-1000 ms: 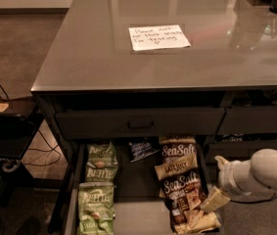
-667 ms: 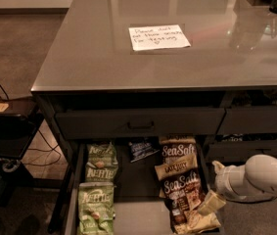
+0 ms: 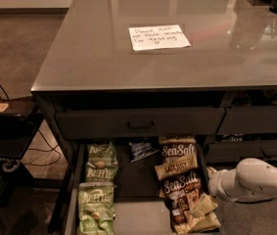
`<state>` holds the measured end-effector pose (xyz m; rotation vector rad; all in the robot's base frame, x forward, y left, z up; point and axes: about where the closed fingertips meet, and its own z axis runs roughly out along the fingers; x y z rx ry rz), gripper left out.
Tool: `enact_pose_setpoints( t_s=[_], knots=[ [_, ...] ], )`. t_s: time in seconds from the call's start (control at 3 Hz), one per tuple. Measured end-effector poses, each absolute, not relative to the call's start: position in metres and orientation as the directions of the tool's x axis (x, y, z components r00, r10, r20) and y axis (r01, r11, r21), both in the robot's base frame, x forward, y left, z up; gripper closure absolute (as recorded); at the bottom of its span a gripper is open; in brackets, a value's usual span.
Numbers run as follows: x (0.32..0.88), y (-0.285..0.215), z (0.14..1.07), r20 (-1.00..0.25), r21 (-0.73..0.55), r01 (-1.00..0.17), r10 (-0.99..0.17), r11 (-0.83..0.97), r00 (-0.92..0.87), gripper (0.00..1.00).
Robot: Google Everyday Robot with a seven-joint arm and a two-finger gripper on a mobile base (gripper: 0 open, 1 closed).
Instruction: Pick brown chip bag from middle drawer and place on counter
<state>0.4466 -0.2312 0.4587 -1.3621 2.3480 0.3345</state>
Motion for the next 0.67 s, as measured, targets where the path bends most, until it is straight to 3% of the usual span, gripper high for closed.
enact_pose_setpoints(
  t_s=[0.67],
  knots=[
    [0.453, -0.217, 0.431, -0.458, 0.066, -0.86, -0.75, 0.506, -0.477, 0.0]
  ],
)
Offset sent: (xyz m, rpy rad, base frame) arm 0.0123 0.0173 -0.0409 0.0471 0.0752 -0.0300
